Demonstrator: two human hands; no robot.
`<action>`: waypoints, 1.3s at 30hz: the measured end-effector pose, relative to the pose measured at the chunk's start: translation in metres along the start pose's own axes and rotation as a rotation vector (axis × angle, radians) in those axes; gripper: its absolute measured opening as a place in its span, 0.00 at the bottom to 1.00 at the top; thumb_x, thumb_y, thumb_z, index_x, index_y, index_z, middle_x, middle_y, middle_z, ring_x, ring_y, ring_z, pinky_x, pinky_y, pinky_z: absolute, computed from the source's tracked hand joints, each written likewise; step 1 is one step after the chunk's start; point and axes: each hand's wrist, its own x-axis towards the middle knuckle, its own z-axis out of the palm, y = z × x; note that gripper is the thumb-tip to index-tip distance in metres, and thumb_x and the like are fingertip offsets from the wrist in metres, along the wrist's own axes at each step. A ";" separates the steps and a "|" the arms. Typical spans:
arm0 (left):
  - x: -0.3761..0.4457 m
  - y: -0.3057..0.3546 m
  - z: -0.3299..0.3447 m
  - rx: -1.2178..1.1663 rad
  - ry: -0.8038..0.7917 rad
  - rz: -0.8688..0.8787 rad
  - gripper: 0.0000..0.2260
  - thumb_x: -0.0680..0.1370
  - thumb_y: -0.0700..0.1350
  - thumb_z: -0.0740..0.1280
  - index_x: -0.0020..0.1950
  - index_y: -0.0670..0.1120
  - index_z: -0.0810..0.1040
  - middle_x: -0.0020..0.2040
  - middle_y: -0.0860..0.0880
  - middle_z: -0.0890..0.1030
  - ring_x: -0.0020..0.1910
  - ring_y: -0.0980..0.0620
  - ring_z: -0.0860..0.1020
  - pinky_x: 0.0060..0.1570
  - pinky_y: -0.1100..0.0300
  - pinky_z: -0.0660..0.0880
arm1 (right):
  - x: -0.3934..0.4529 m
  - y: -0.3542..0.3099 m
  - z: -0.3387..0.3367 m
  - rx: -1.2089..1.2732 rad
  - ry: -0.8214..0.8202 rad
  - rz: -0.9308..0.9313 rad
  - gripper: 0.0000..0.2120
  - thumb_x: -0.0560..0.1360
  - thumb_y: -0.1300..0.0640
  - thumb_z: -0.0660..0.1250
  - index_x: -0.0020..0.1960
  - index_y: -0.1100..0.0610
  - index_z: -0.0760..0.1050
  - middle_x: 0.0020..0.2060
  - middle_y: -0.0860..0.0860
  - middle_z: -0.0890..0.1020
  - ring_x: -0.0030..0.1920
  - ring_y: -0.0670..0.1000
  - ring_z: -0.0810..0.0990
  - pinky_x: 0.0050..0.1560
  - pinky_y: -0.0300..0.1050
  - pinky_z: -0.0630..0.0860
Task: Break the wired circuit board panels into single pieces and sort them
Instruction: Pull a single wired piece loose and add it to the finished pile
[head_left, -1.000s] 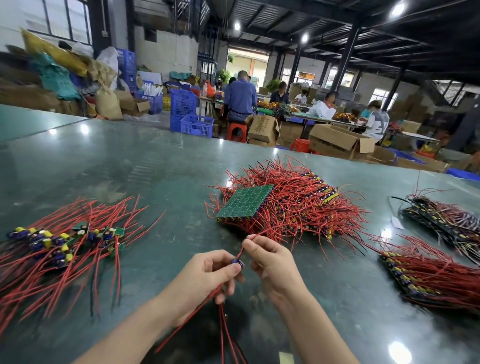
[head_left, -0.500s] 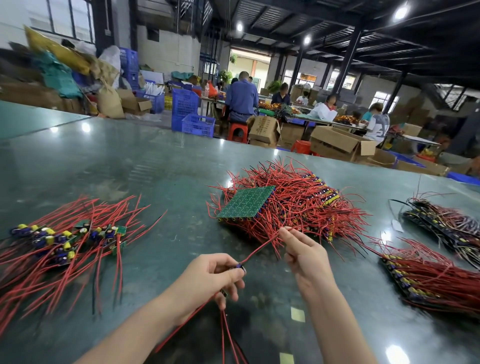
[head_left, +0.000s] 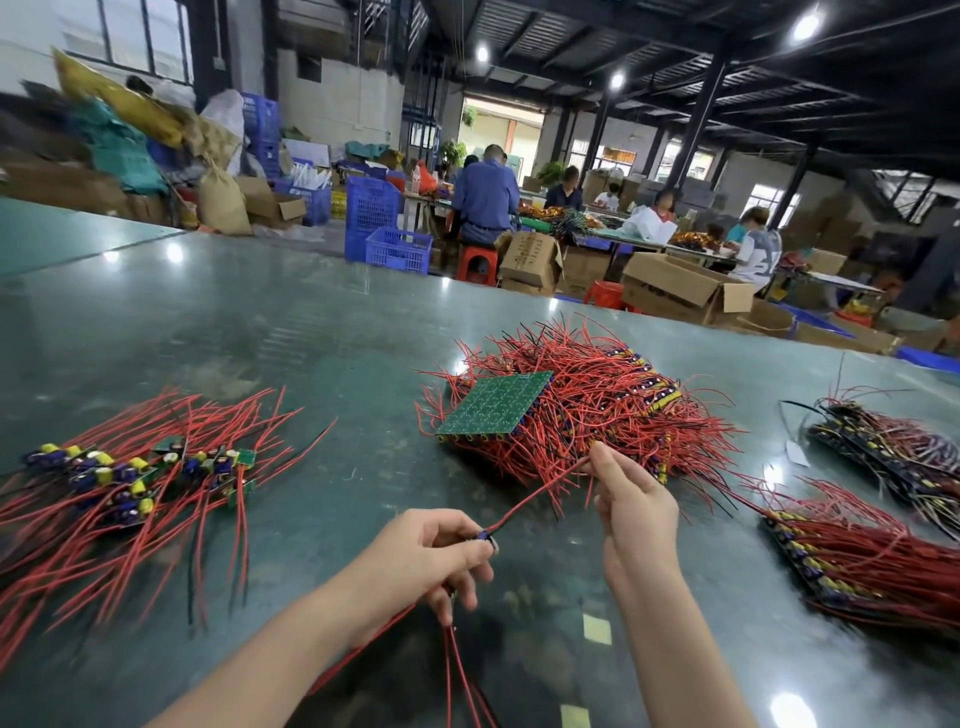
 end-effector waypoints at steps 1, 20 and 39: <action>0.000 0.000 -0.001 -0.032 0.016 -0.007 0.03 0.77 0.36 0.67 0.46 0.37 0.78 0.37 0.44 0.81 0.29 0.50 0.77 0.22 0.63 0.71 | -0.002 0.000 0.002 -0.015 -0.021 -0.054 0.05 0.73 0.57 0.71 0.39 0.54 0.84 0.32 0.47 0.84 0.28 0.40 0.71 0.33 0.32 0.68; -0.006 0.014 -0.121 1.103 1.093 0.118 0.15 0.72 0.38 0.72 0.58 0.40 0.79 0.53 0.38 0.80 0.53 0.35 0.73 0.56 0.47 0.67 | -0.058 0.035 0.035 -1.057 -0.944 -0.457 0.24 0.74 0.68 0.58 0.62 0.46 0.76 0.51 0.47 0.77 0.51 0.44 0.75 0.56 0.35 0.69; 0.009 -0.008 -0.025 -0.246 0.148 -0.001 0.09 0.74 0.40 0.67 0.52 0.38 0.80 0.44 0.43 0.84 0.41 0.49 0.82 0.45 0.54 0.81 | -0.045 0.029 0.034 -0.686 -0.643 -0.594 0.08 0.72 0.61 0.71 0.49 0.51 0.83 0.43 0.42 0.80 0.44 0.41 0.78 0.46 0.33 0.74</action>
